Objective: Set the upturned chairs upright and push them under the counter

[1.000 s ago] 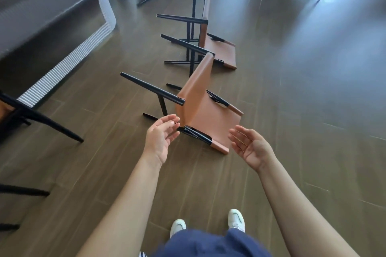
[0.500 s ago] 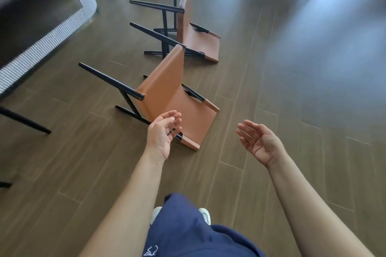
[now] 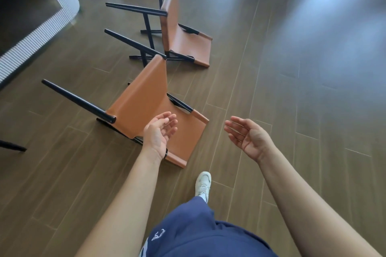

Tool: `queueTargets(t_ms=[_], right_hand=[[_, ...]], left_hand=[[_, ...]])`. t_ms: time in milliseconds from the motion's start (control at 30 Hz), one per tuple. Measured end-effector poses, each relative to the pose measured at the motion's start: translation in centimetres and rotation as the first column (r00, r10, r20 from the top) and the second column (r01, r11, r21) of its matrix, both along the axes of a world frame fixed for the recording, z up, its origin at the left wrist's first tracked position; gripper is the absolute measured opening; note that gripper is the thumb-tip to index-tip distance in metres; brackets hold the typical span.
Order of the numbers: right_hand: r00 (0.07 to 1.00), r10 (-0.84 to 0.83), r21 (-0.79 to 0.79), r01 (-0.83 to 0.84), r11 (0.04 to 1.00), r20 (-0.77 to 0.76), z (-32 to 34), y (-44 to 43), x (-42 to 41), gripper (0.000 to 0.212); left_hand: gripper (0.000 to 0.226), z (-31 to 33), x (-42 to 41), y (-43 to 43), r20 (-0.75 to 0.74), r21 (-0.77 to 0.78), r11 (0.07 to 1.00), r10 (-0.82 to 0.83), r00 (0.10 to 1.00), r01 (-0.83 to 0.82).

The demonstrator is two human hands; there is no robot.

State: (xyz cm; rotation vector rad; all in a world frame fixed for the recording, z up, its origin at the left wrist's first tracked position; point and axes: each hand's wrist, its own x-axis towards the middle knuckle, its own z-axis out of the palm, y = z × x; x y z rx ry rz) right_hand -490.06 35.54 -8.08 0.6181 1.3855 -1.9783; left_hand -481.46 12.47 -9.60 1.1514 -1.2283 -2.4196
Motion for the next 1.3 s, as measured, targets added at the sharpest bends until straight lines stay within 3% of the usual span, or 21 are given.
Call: queueTargets(t_ms=[367, 633, 933, 1300], right_hand=[[0.990, 0.139, 0.060, -0.138, 0.989, -0.009, 0.2, -2.1, -15.6, 0.022], [0.938, 0.347, 0.013, -0.347, 0.938, 0.014, -1.2, -4.1, -26.0, 0.020], [0.766, 0.640, 0.049, -0.642, 0.765, 0.060, -1.8, -2.3, -37.0, 0.020], [0.600, 0.790, 0.064, -0.800, 0.597, 0.124, -4.0, -2.2, -39.7, 0.023]], left_hand=[[0.023, 0.4, -13.1, -1.8, 0.042, -0.023, 0.996, 0.082, 0.996, -0.081], [0.023, 1.0, -19.4, 0.0, 0.067, -0.045, 0.964, 0.265, 0.962, -0.263], [0.023, 0.4, -24.5, 6.0, 0.059, 0.046, 0.767, 0.637, 0.769, -0.640], [0.021, -0.6, -23.7, 13.3, 0.104, 0.038, 0.599, 0.794, 0.599, -0.800]])
